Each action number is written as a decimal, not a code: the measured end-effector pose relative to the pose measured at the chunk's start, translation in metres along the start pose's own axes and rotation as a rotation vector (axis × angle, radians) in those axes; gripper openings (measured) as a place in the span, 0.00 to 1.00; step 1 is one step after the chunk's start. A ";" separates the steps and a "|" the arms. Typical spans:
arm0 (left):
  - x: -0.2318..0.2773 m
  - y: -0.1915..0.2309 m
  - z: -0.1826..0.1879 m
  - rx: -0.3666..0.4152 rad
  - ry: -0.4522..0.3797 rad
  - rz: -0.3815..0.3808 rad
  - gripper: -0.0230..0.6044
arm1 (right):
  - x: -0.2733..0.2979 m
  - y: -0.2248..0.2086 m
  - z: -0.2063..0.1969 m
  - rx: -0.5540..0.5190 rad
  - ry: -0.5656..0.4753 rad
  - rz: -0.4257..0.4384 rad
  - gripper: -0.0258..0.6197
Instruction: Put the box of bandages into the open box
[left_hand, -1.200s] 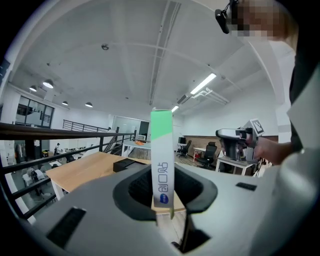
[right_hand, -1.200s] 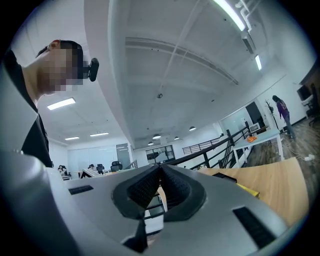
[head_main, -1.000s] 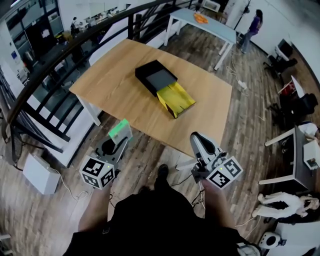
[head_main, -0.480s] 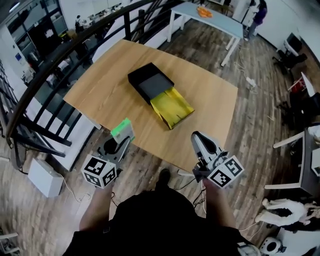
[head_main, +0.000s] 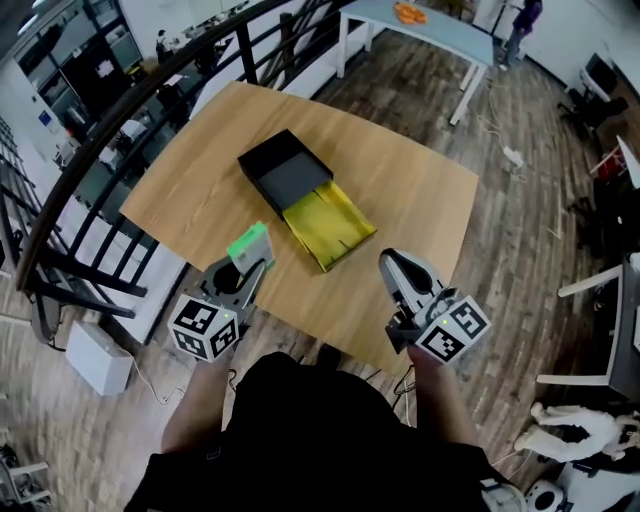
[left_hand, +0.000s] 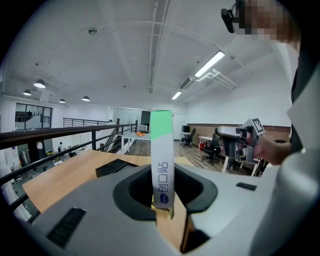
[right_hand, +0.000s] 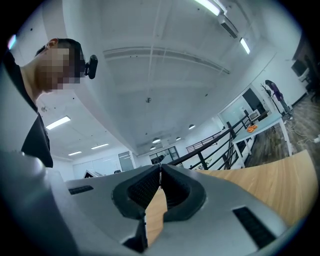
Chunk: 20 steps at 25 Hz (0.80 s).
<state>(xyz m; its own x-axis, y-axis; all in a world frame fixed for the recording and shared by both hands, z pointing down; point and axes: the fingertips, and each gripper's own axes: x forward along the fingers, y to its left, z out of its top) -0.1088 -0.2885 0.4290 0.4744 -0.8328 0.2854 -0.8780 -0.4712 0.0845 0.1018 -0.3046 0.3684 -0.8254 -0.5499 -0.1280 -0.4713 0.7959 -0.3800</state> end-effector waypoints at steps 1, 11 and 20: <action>0.007 0.000 0.000 0.004 0.006 -0.002 0.19 | 0.000 -0.004 0.003 0.002 -0.004 0.000 0.10; 0.084 0.018 -0.018 0.064 0.121 -0.032 0.19 | 0.005 -0.044 0.008 0.019 0.004 -0.044 0.10; 0.158 0.049 -0.053 0.073 0.240 -0.107 0.19 | 0.035 -0.074 0.004 0.041 0.022 -0.106 0.10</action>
<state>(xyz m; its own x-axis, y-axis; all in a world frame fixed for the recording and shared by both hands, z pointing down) -0.0797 -0.4280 0.5285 0.5276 -0.6884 0.4978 -0.8127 -0.5797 0.0596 0.1091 -0.3833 0.3887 -0.7785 -0.6242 -0.0656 -0.5435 0.7227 -0.4271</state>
